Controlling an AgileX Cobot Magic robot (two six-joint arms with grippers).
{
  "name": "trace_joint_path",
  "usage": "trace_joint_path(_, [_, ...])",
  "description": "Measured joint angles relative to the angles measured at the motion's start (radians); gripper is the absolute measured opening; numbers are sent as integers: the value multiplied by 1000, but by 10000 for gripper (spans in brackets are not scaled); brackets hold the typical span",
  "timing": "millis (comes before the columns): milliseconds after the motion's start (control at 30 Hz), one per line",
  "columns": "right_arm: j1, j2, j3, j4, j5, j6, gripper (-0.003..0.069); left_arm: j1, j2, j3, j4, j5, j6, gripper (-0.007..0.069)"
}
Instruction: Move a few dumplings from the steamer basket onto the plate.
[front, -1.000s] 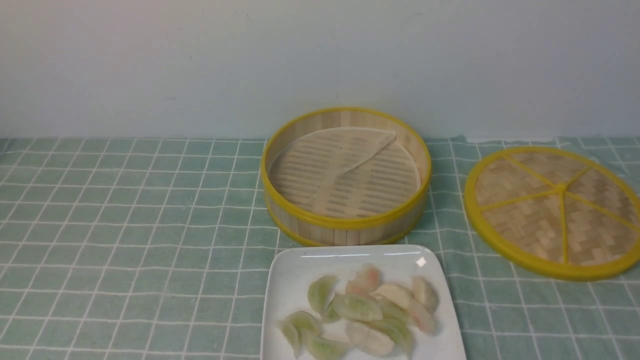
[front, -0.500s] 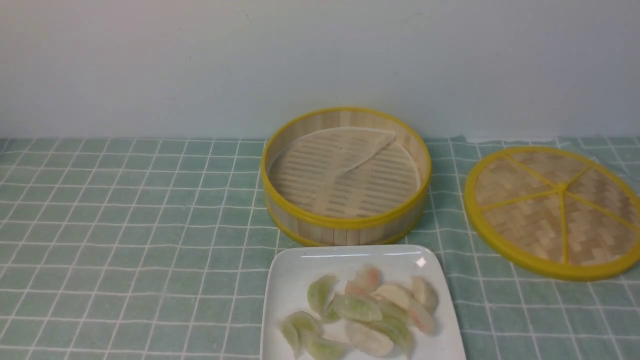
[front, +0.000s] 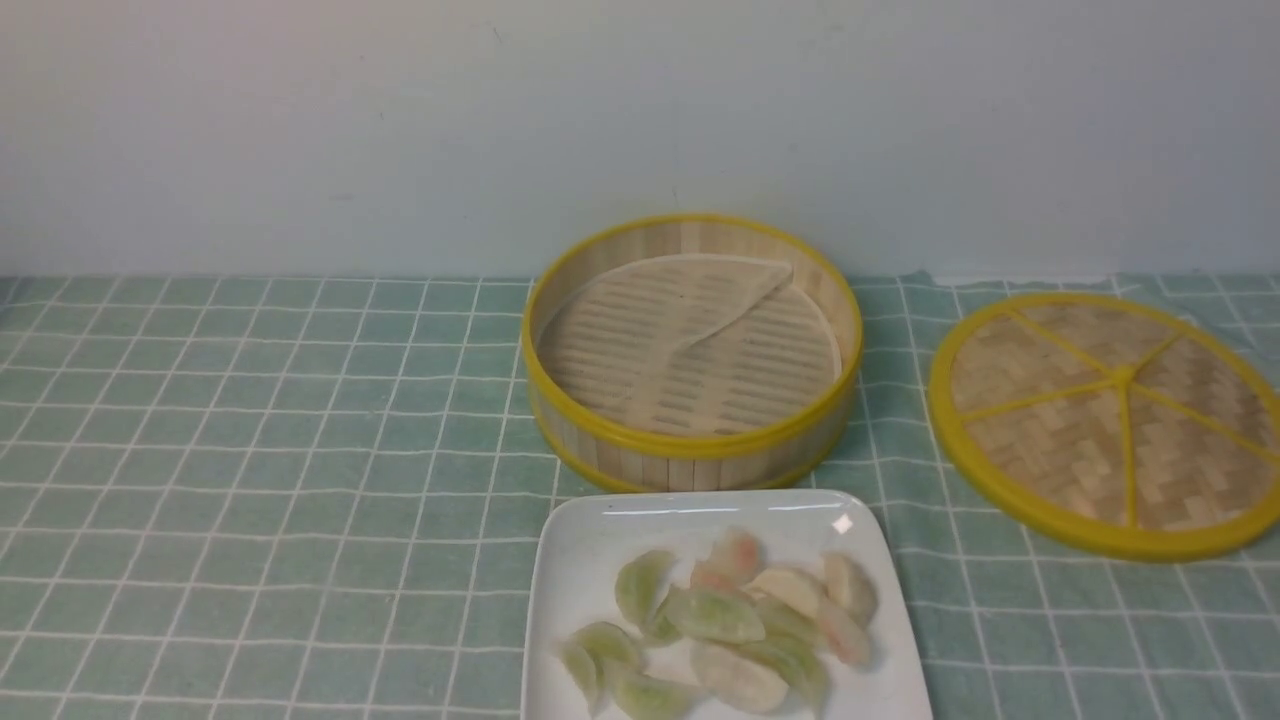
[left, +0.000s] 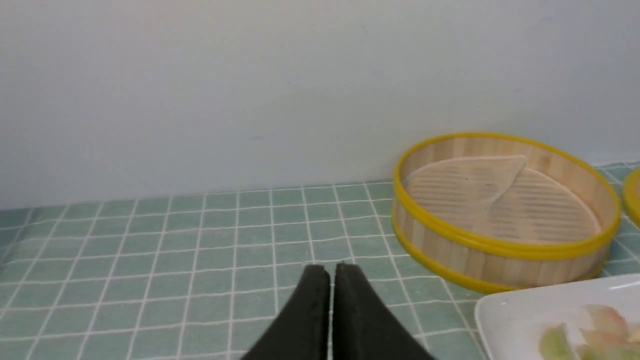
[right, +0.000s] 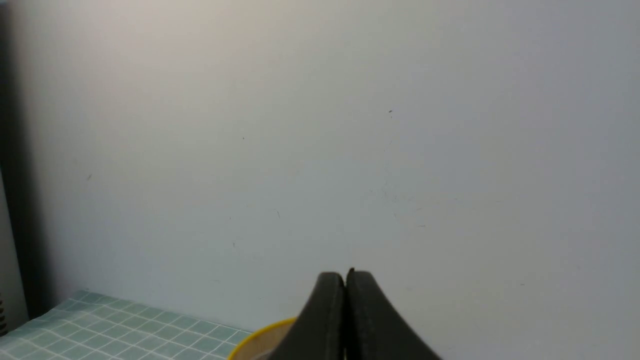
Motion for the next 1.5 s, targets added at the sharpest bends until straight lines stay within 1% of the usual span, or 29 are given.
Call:
trace_joint_path(67, [0, 0, 0, 0, 0, 0, -13, 64, -61, 126, -45, -56, 40, -6])
trace_joint_path(133, [0, 0, 0, 0, 0, 0, -13, 96, -84, 215, -65, -80, 58, -6])
trace_joint_path(200, [0, 0, 0, 0, -1, 0, -13, 110, -89, 295, -70, -89, 65, -6])
trace_joint_path(333, [0, 0, 0, 0, 0, 0, -13, 112, -89, 376, -73, -94, 76, -6])
trace_joint_path(600, [0, 0, 0, 0, 0, 0, -13, 112, -89, 382, -77, -121, 77, -6])
trace_joint_path(1500, [0, 0, 0, 13, 0, 11, -13, 112, -89, 382, -77, -122, 77, -6])
